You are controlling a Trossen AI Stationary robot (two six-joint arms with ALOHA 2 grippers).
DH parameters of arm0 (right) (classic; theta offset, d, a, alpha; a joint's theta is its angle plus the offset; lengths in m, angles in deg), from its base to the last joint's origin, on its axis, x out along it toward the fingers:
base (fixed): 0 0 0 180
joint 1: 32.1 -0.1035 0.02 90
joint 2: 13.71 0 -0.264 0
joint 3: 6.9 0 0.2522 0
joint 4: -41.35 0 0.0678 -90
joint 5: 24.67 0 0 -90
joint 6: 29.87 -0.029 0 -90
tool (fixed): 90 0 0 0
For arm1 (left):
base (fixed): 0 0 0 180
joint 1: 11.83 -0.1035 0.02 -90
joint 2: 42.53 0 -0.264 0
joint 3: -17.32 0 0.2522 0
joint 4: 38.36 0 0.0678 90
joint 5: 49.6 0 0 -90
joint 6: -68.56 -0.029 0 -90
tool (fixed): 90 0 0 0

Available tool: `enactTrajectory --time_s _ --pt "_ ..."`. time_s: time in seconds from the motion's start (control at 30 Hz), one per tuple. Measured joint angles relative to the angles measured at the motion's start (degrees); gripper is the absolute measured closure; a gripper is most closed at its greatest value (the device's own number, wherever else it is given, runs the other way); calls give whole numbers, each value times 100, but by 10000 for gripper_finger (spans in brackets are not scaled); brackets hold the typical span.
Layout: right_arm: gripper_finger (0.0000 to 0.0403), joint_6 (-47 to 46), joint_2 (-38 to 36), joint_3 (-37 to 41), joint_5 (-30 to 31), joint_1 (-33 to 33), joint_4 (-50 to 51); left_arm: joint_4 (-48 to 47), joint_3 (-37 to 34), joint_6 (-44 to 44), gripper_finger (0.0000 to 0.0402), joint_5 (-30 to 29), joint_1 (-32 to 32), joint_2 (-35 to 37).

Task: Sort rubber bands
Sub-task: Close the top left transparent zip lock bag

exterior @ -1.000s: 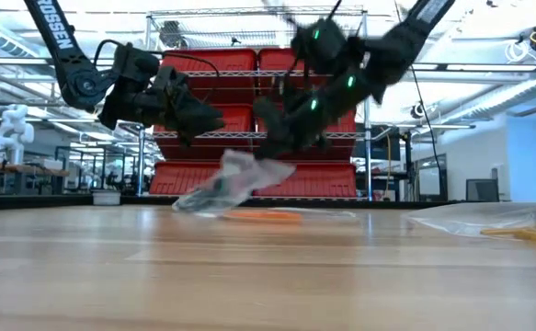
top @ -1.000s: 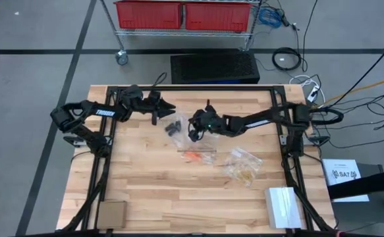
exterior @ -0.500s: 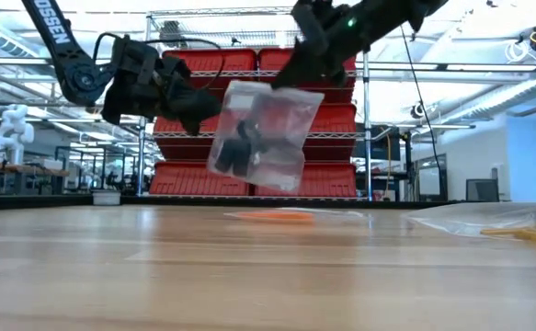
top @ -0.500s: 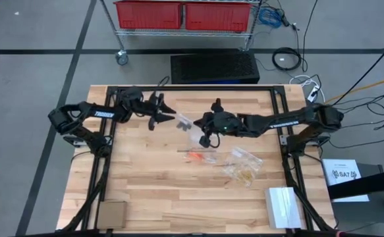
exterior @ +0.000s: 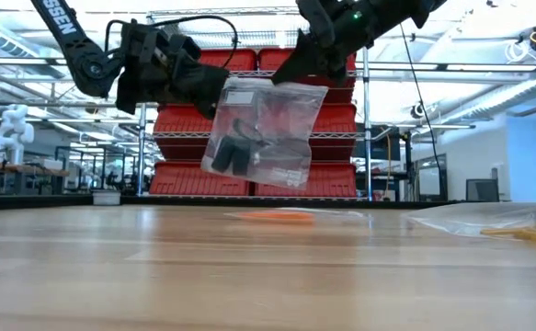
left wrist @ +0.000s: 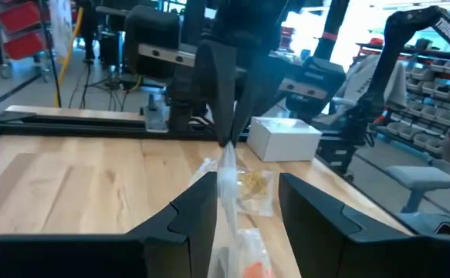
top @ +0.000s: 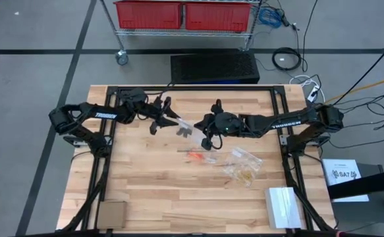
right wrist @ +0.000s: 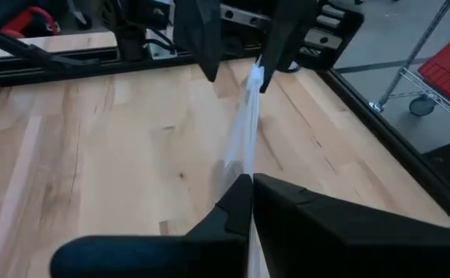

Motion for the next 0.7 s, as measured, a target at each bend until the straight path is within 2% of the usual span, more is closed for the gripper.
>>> enactTrajectory --time_s 0.2,0.3,0.5,0.7 --pt "401 2 0 0 0 -2 28 -169 52 7 259 180 40 0" --pt "401 2 0 0 -2 -2 42 -262 54 7 272 314 40 -4" --pt "401 46 0 -4 -4 -25 119 -296 54 -44 320 494 40 -4" --pt "401 134 2 -327 13 -72 667 -316 54 -92 376 650 33 -4"
